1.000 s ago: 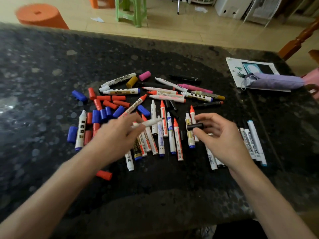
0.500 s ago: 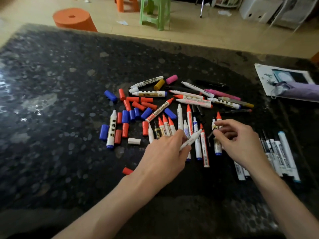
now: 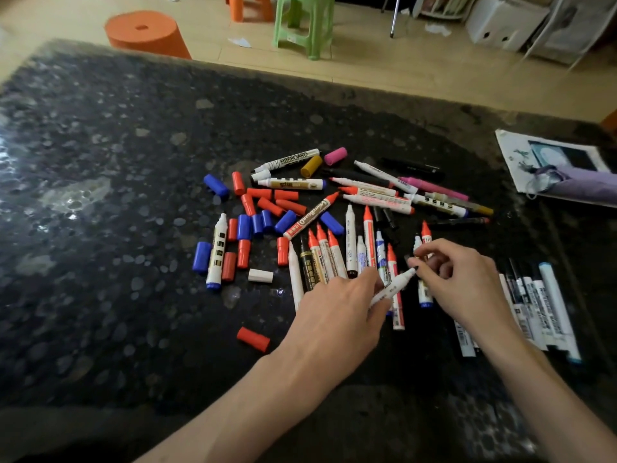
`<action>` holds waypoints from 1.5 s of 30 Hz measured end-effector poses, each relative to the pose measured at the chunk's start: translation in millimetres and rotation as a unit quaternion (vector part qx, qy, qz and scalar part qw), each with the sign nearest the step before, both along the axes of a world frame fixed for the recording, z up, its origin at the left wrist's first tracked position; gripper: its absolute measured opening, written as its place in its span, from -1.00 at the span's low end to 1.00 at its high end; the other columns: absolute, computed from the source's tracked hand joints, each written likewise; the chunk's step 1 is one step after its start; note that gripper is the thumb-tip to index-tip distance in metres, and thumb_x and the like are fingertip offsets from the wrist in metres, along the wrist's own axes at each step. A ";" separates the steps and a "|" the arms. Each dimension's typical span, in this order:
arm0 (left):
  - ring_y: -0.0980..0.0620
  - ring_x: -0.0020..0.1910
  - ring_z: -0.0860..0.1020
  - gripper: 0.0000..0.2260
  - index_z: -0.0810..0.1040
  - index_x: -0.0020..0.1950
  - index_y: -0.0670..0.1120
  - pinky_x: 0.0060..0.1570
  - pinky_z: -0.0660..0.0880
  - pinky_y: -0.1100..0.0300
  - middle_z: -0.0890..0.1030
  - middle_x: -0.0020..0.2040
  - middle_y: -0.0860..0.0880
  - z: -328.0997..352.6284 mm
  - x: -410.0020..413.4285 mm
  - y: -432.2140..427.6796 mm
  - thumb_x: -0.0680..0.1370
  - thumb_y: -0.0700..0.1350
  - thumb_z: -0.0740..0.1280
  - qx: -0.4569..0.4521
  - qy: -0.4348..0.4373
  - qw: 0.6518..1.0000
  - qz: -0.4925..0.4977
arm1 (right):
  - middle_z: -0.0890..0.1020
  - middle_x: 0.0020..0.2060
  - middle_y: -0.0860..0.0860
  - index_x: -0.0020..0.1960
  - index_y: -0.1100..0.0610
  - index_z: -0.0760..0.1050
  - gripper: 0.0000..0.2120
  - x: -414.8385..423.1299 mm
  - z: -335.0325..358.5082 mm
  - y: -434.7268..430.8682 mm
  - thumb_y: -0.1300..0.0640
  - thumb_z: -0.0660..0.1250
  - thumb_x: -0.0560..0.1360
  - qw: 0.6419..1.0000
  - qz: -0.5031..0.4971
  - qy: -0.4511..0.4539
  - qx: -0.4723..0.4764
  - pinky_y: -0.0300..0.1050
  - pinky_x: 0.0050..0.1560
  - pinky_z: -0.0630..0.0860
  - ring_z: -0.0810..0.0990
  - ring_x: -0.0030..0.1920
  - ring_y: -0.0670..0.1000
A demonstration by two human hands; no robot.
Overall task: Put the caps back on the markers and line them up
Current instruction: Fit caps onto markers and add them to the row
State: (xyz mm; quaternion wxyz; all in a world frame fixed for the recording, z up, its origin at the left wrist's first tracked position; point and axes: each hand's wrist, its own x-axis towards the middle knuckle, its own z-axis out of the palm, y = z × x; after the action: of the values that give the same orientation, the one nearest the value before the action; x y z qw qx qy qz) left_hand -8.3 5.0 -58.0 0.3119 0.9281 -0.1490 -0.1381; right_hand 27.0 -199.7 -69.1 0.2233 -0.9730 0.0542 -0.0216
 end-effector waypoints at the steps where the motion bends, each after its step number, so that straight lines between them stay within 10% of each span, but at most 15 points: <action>1: 0.04 -0.18 0.61 -0.80 0.42 0.23 0.11 -0.13 0.62 -0.02 0.64 -0.05 0.06 -0.4 0.1 0.1 0.67 0.16 0.21 0.001 -0.001 1.000 0.001 | 0.59 -0.29 -0.08 0.03 -0.03 0.64 -0.89 -0.9 -0.6 0.2 0.04 0.52 0.53 1.000 0.003 0.008 0.000 -0.21 -0.28 0.38 0.52 -0.30 -0.11; 12: 0.18 -0.23 0.66 -0.77 0.52 0.21 0.08 -0.24 0.63 0.19 0.68 -0.06 0.10 15.7 43.1 45.5 0.65 0.15 0.27 -0.018 0.062 0.991 0.113 | 0.58 -0.27 -0.12 0.09 -0.01 0.65 -0.84 -1.1 -0.6 4.0 0.04 0.52 0.53 1.000 0.003 0.012 -0.021 -0.25 -0.28 0.35 0.52 -0.28 -0.16; 18: -0.10 -0.11 0.64 -0.79 0.43 0.13 -0.08 -0.17 0.53 0.07 0.66 -0.08 -0.11 14.6 60.8 86.4 0.66 0.05 0.23 -0.014 0.132 0.967 0.216 | 0.59 -0.19 -0.11 0.18 -0.01 0.66 -0.75 0.6 -1.7 1.9 -0.03 0.50 0.53 0.998 -0.002 0.019 -0.058 -0.19 -0.18 0.38 0.53 -0.20 -0.12; 33: 0.03 -0.25 0.59 -0.77 0.53 0.04 0.03 -0.25 0.54 0.11 0.59 -0.14 -0.01 4.9 56.2 69.6 0.53 0.11 0.46 0.042 0.158 0.975 0.148 | 0.60 -0.02 -0.06 0.24 -0.04 0.61 -0.74 18.6 6.2 12.0 -0.05 0.44 0.58 0.999 -0.017 0.007 -0.041 -0.22 -0.15 0.38 0.54 -0.06 -0.08; 45: 0.02 -0.43 0.46 -0.73 0.56 -0.02 0.04 -0.39 0.41 0.08 0.56 -0.28 -0.04 6.5 54.8 62.2 0.68 0.15 0.16 -0.069 0.089 0.989 0.096 | 0.65 0.02 -0.10 0.14 -0.03 0.64 -0.78 41.7 0.8 25.4 -0.06 0.49 0.54 0.999 -0.038 0.022 -0.025 -0.19 -0.03 0.50 0.58 0.01 -0.15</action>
State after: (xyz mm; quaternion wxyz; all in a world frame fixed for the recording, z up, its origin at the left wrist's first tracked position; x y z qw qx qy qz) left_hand 46.5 67.2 -51.5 0.3990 0.8984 -0.0402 -0.1788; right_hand 68.8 -174.3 -68.4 0.1967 -0.9757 0.0959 -0.0100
